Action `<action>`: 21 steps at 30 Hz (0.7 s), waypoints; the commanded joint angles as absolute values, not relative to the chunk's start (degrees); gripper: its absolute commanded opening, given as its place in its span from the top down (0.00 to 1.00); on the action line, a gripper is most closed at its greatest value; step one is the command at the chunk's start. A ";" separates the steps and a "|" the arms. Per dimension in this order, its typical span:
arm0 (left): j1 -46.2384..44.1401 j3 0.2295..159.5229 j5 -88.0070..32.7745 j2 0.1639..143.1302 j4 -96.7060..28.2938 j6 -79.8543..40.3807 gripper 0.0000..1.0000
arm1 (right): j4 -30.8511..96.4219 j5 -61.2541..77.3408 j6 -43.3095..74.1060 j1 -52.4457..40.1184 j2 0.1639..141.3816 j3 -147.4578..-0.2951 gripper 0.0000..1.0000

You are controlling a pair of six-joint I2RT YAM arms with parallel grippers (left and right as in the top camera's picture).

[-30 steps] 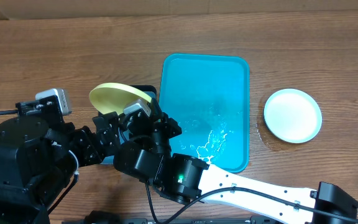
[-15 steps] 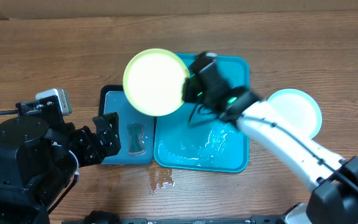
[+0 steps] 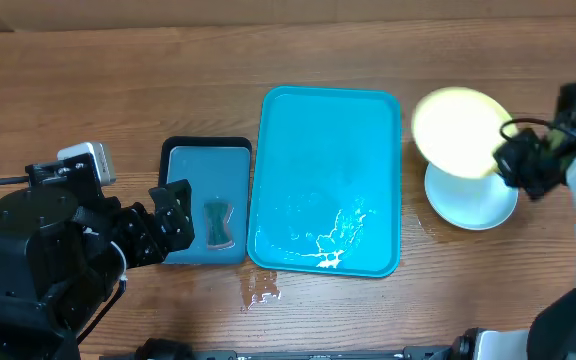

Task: Clean dirty plates on tray and stack at the side
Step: 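Carry the yellow plate right and stack it on the plate pile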

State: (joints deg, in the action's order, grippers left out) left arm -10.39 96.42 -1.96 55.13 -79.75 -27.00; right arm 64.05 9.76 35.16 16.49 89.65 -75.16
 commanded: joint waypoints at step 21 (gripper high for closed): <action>-10.15 97.23 -2.37 55.07 -79.57 -26.79 0.00 | 71.50 38.57 8.93 5.63 70.74 -69.30 0.00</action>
